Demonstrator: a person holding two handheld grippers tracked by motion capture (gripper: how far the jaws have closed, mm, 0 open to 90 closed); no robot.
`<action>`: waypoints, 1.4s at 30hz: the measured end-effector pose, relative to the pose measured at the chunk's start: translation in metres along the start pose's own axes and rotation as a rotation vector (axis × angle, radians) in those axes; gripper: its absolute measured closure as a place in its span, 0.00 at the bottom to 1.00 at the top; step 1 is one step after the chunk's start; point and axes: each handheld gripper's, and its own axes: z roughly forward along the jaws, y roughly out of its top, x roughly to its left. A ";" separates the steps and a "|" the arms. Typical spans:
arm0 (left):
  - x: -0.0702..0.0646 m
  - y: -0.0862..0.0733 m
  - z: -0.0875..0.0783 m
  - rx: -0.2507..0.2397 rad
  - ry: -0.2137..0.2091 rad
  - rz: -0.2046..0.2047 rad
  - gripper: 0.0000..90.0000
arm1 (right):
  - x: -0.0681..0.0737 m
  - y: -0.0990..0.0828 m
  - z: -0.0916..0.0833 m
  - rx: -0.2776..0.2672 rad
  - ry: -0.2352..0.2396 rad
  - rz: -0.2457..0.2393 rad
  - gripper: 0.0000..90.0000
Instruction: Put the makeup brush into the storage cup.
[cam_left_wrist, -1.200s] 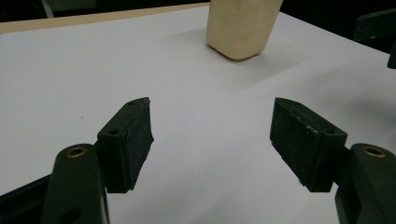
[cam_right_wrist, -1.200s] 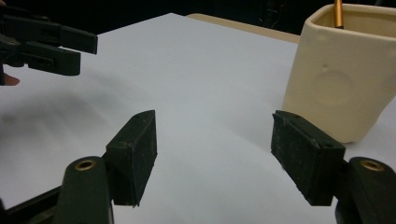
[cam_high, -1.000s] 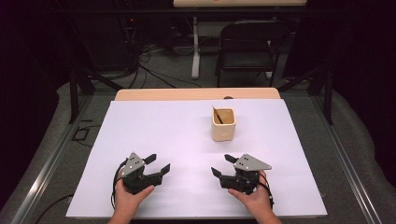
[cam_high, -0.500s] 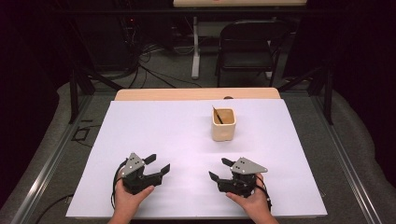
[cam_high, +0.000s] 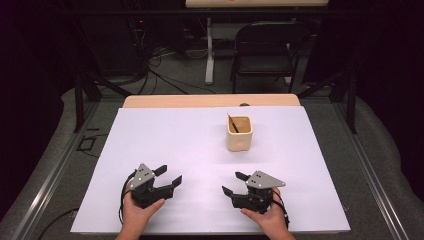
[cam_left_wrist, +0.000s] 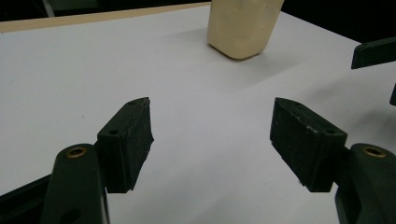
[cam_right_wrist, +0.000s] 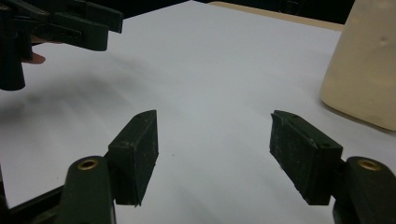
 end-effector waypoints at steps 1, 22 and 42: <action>0.000 0.000 0.000 0.001 0.003 0.000 0.33 | 0.000 0.000 0.000 0.001 0.003 0.000 0.36; 0.000 -0.001 0.001 0.006 0.004 -0.001 0.33 | -0.002 -0.005 0.003 0.009 0.015 0.013 0.36; 0.003 -0.002 0.000 0.004 0.008 -0.016 0.33 | -0.008 -0.007 0.003 0.015 -0.002 0.028 0.36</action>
